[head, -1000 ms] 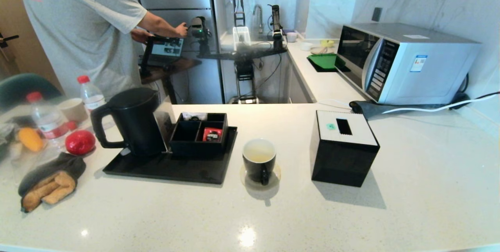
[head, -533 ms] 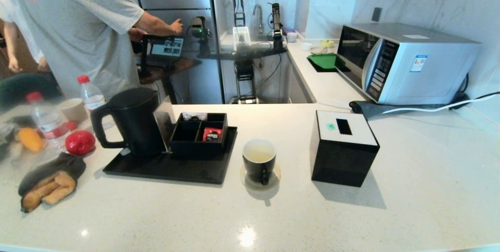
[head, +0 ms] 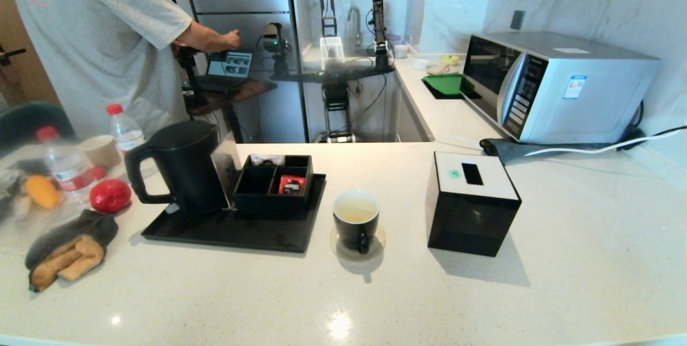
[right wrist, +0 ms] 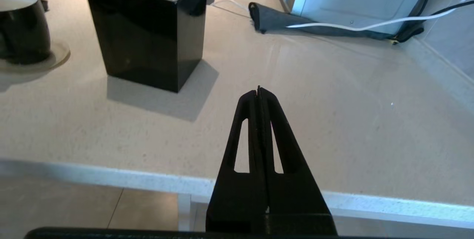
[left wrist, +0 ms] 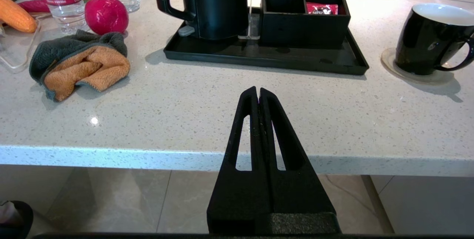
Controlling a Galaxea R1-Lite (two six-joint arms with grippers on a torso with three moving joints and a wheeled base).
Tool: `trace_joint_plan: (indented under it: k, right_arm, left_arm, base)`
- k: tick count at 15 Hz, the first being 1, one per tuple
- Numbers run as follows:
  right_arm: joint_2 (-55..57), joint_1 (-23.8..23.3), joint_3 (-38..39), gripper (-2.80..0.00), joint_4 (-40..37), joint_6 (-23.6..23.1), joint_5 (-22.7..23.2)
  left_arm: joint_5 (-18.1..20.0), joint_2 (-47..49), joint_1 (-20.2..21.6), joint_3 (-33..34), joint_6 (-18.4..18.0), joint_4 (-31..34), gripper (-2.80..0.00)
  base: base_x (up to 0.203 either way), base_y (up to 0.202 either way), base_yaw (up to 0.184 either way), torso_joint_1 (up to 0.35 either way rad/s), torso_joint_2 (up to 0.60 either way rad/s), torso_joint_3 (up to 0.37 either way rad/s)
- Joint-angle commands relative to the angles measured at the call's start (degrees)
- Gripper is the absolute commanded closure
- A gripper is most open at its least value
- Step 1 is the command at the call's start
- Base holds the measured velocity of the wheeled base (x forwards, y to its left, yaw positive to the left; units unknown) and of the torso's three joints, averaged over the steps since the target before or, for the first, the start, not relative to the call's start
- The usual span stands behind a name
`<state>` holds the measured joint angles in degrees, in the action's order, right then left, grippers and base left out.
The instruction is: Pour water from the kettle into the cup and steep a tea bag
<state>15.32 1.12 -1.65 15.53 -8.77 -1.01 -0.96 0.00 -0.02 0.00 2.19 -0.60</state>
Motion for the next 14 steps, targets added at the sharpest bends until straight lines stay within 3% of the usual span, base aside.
trace_joint_plan:
  k: [1,3,4,14]
  right_arm:
    - [-9.65,-0.12,1.52,0.0,-4.69,0.21,0.87]
    - [-15.1,-0.53,1.57,0.0,-15.0,0.09,2.27]
    - [-15.32,-0.68,1.56,0.0,-15.88,0.64,2.77]
    - [-15.32,-0.68,1.57,0.0,-15.8,-0.19,2.77]
  left_arm:
    - [0.0,0.0,0.02,0.0,0.0,-0.02,0.0]
    - [0.02,0.0,-0.01,0.0,0.09,0.06,0.0]
    - [0.07,0.0,-0.06,0.0,0.09,-0.02,0.0]
    - [0.07,0.0,-0.06,0.0,0.09,0.06,0.0]
  base:
    - [0.0,0.0,0.0,0.0,0.0,0.0]
    - [0.0,0.0,0.0,0.0,0.0,0.0]
    - [0.0,0.0,0.0,0.0,0.0,0.0]
    - [0.0,0.0,0.0,0.0,0.0,0.0]
